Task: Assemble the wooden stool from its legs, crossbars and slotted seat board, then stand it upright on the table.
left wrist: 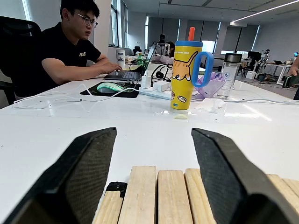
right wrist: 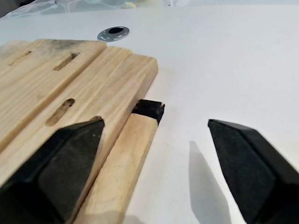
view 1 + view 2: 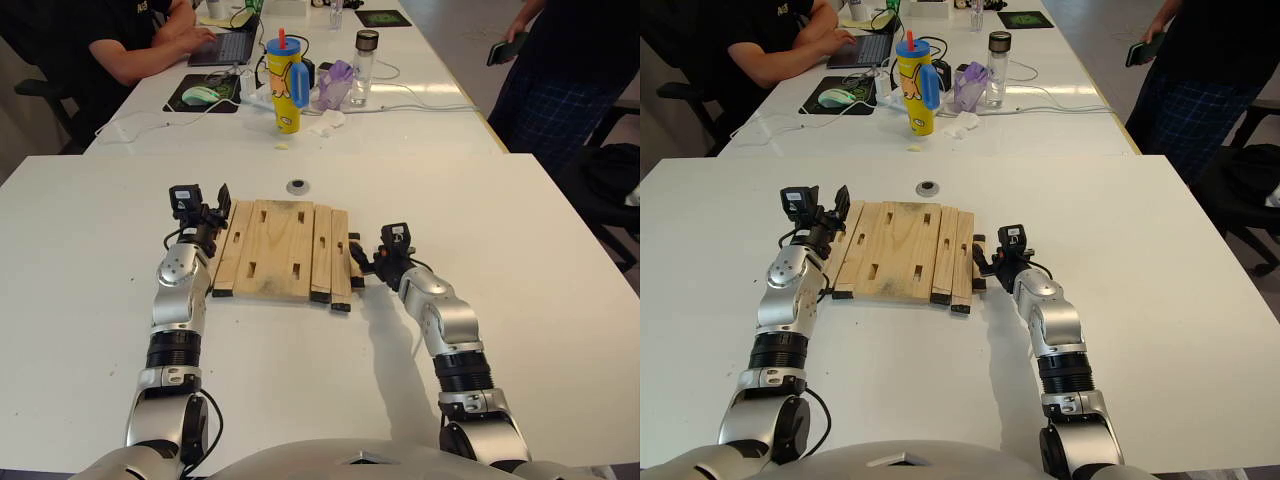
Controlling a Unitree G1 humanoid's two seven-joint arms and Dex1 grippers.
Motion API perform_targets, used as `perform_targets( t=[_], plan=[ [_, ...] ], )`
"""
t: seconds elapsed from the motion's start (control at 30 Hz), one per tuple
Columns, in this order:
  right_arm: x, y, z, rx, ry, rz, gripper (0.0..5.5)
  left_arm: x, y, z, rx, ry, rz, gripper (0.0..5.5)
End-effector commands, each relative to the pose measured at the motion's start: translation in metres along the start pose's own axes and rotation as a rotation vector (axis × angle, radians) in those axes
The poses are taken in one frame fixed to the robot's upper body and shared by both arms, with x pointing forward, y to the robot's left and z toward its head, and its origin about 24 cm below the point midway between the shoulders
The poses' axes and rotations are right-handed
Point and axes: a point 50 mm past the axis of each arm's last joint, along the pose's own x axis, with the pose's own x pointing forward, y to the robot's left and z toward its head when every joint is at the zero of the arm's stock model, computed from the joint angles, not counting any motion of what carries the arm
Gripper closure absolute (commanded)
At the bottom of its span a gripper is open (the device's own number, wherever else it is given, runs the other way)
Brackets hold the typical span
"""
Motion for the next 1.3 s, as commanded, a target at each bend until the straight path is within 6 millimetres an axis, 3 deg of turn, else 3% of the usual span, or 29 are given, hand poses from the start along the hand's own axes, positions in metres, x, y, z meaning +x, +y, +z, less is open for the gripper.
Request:
perform_targets(
  t=[0.03,0.43,0.53,0.67,0.93,1.1,1.3],
  plan=[
    [-0.003,-0.002,-0.004,-0.004,0.027,-0.021,1.4,0.002,0.001,0.003,0.01,0.0,-0.004,2.51],
    [-0.007,0.006,-0.026,-0.114,0.205,0.047,1.4,-0.002,0.001,0.001,0.007,0.005,0.006,2.51],
    [-0.01,-0.007,-0.035,-0.201,0.276,-0.027,1.4,-0.002,0.001,0.0,0.006,0.008,0.008,2.51],
    [-0.01,-0.031,-0.024,-0.229,0.247,-0.132,1.4,-0.003,0.0,-0.001,0.004,0.011,0.006,2.51],
    [-0.006,-0.019,0.011,-0.064,0.013,-0.069,1.4,0.0,-0.003,0.0,0.004,0.012,-0.005,2.51],
    [-0.005,-0.018,0.007,-0.009,0.04,-0.097,1.4,0.0,-0.002,0.0,0.004,0.013,-0.007,2.51],
    [-0.004,-0.012,-0.016,-0.004,0.188,-0.149,1.4,0.001,-0.005,0.0,0.003,0.012,-0.016,2.51]
  ],
)
